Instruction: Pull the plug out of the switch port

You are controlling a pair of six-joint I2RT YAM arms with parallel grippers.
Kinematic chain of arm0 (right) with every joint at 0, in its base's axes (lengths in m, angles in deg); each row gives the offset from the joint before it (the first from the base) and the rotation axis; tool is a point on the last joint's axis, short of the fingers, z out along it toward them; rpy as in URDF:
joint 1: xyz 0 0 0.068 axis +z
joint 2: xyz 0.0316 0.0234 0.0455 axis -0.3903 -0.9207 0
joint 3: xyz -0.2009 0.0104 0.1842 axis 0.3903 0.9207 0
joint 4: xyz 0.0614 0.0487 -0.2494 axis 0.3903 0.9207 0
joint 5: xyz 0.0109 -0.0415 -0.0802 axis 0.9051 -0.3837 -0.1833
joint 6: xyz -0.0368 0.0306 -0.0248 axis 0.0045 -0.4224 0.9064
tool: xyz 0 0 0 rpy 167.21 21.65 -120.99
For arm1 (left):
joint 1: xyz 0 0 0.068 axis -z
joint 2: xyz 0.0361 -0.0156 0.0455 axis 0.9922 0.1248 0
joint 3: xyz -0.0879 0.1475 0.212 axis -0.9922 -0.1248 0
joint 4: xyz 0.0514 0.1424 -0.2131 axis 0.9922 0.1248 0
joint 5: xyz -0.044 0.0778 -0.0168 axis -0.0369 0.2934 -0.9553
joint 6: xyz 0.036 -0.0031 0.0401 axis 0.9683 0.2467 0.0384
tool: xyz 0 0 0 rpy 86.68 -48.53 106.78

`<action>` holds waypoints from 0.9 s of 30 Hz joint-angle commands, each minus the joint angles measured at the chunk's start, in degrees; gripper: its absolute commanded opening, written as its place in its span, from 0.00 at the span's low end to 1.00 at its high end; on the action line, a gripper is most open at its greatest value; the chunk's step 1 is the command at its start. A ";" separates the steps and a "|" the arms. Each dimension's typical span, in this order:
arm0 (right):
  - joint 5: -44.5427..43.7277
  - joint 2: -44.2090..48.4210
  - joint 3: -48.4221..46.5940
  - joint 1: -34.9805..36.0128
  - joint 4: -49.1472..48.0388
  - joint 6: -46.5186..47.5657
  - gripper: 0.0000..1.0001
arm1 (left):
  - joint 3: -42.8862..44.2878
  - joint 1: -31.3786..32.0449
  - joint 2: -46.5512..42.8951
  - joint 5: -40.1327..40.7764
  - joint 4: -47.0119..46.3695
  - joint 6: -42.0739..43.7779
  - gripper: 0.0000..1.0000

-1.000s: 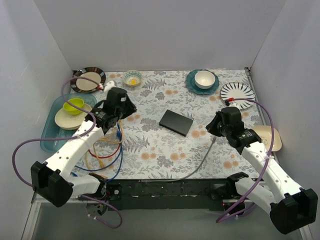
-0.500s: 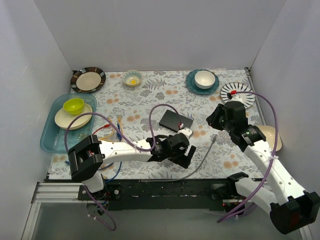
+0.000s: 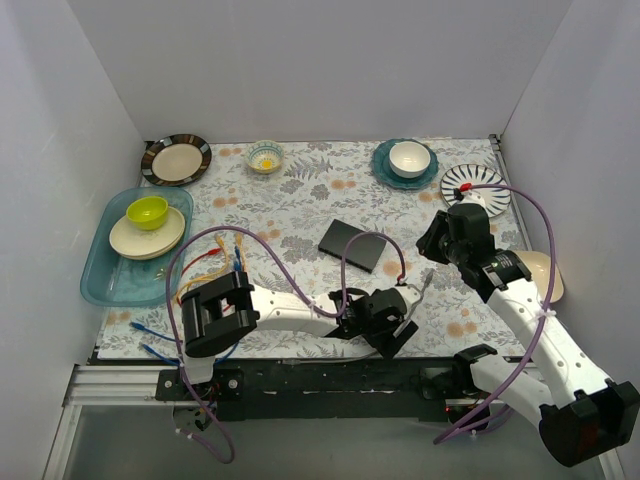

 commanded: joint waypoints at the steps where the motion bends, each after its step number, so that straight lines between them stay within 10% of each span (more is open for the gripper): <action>1: -1.51 -0.49 -2.77 -0.25 0.82 1.73 0.29 | 0.52 0.63 1.32 -2.21 0.34 3.13 0.65; 7: -2.57 -0.58 -2.42 -0.34 1.00 1.99 0.28 | -1.32 3.18 3.08 2.87 4.47 5.16 0.38; 16: -3.27 1.70 -0.05 -0.60 0.82 0.68 0.28 | -4.75 6.70 5.90 9.21 7.11 3.32 0.39; 21: -3.88 3.55 1.45 -0.60 1.08 -0.29 0.27 | -5.46 6.96 8.09 10.18 8.34 4.01 0.00; 27: -5.03 4.26 0.31 -0.69 1.79 -0.38 0.27 | -6.60 6.96 5.03 21.31 14.04 -2.02 0.00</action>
